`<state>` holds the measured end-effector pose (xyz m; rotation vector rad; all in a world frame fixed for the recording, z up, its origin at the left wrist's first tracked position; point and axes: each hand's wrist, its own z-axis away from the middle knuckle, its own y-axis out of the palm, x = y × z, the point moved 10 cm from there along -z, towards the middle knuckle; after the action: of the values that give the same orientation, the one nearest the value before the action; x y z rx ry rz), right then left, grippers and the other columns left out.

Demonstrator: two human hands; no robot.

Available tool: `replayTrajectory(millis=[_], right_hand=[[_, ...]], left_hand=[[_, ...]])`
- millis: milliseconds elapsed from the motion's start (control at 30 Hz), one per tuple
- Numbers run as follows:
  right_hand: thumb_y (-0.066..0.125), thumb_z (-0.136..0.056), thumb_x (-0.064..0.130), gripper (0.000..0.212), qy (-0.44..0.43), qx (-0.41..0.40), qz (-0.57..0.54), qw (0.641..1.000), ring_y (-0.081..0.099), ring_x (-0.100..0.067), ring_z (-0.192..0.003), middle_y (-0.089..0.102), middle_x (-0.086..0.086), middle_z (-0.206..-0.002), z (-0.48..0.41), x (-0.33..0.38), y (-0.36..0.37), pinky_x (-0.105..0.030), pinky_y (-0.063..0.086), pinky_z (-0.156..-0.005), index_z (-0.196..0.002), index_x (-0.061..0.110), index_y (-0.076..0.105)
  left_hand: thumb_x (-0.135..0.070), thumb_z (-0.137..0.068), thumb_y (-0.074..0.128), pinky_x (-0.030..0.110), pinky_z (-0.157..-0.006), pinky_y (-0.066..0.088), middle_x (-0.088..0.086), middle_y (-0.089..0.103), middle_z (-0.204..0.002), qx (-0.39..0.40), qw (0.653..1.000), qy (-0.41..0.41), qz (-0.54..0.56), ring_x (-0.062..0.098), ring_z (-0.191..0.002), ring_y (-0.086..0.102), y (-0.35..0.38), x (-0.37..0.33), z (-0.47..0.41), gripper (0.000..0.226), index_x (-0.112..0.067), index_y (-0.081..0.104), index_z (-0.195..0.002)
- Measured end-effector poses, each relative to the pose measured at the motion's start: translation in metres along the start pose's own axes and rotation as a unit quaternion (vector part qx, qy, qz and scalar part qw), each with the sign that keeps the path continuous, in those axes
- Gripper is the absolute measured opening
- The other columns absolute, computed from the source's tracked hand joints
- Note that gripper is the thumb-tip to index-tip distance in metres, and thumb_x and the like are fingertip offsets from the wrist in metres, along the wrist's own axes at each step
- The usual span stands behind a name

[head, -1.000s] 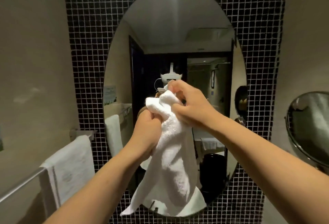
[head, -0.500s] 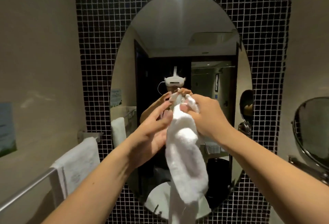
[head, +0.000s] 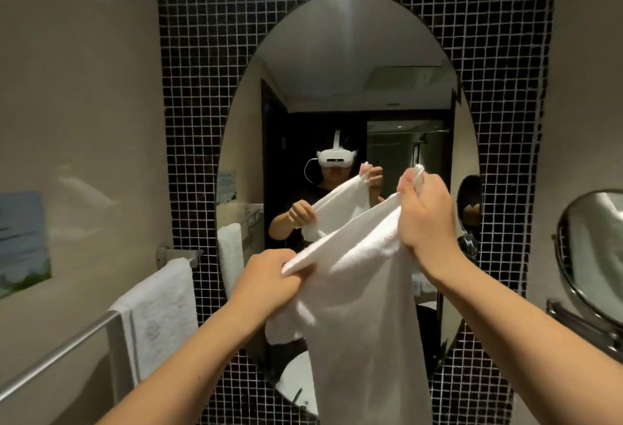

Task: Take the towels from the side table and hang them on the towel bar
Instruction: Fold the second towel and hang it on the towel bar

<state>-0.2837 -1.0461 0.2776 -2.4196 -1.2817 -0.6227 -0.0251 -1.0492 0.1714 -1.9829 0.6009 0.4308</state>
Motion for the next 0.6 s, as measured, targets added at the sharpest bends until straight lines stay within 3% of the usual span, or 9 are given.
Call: replayTrajectory(millis=[100, 233, 367, 467, 533, 600], right_hand=[[0.042, -0.103, 0.025, 0.026, -0.038, -0.042, -0.006, 0.998, 0.047, 0.001, -0.062, 0.045, 0.016, -0.068, 0.001, 0.009, -0.016, -0.011, 0.033, -0.058, -0.078, 0.023, 0.050], [0.042, -0.096, 0.022, 0.023, -0.060, -0.099, -0.004, 0.993, 0.045, -0.017, -0.060, 0.048, 0.004, -0.065, -0.009, 0.021, -0.036, -0.021, 0.028, -0.054, -0.083, 0.008, 0.054], [0.035, -0.095, 0.044, 0.034, -0.029, -0.155, -0.031, 0.987, 0.060, -0.029, -0.082, 0.068, -0.007, -0.088, -0.037, 0.027, -0.058, -0.031, 0.042, -0.071, -0.088, 0.017, 0.055], [0.030, -0.098, 0.050, 0.042, -0.011, -0.174, -0.013, 0.985, 0.062, -0.034, -0.076, 0.064, -0.009, -0.078, -0.050, 0.035, -0.070, -0.048, 0.052, -0.074, -0.088, 0.016, 0.052], [0.028, -0.099, 0.045, 0.039, -0.012, -0.116, -0.019, 0.993, 0.059, -0.022, -0.077, 0.056, 0.000, -0.080, -0.052, 0.036, -0.068, -0.045, 0.050, -0.081, -0.091, 0.016, 0.053], [0.030, -0.103, 0.028, 0.036, -0.023, -0.004, -0.067, 0.997, 0.051, 0.008, -0.096, 0.051, 0.010, -0.104, -0.044, 0.037, -0.047, -0.023, 0.037, -0.101, -0.119, 0.011, 0.057]], left_hand=[[-0.032, -0.084, 0.059, 0.035, -0.058, 0.042, -0.006, 0.059, -0.060, -0.045, 0.999, 0.019, 0.021, 0.019, -0.067, 0.057, -0.025, -0.011, -0.002, 0.023, -0.032, 0.060, -0.061], [-0.052, -0.093, 0.061, 0.036, -0.067, 0.052, -0.009, 0.069, -0.067, -0.166, 0.981, 0.081, 0.053, 0.012, -0.072, 0.065, -0.082, -0.047, -0.001, 0.034, -0.028, 0.071, -0.073], [-0.051, -0.094, 0.062, 0.038, -0.076, 0.056, -0.009, 0.071, -0.078, -0.123, 0.989, 0.079, 0.009, 0.015, -0.085, 0.067, -0.095, -0.059, -0.018, 0.027, -0.029, 0.074, -0.083], [-0.059, -0.091, 0.061, 0.035, -0.068, 0.055, -0.009, 0.072, -0.074, -0.157, 0.979, 0.132, -0.010, 0.012, -0.077, 0.068, -0.095, -0.070, -0.016, 0.033, -0.030, 0.073, -0.082], [-0.054, -0.094, 0.061, 0.026, -0.065, 0.049, -0.011, 0.070, -0.071, -0.194, 0.965, 0.175, 0.036, 0.003, -0.073, 0.065, -0.097, -0.081, -0.010, 0.032, -0.026, 0.071, -0.081], [-0.044, -0.097, 0.061, 0.014, -0.061, 0.040, -0.013, 0.065, -0.066, -0.199, 0.961, 0.169, 0.090, -0.002, -0.067, 0.059, -0.096, -0.088, -0.014, 0.030, -0.027, 0.067, -0.074]])
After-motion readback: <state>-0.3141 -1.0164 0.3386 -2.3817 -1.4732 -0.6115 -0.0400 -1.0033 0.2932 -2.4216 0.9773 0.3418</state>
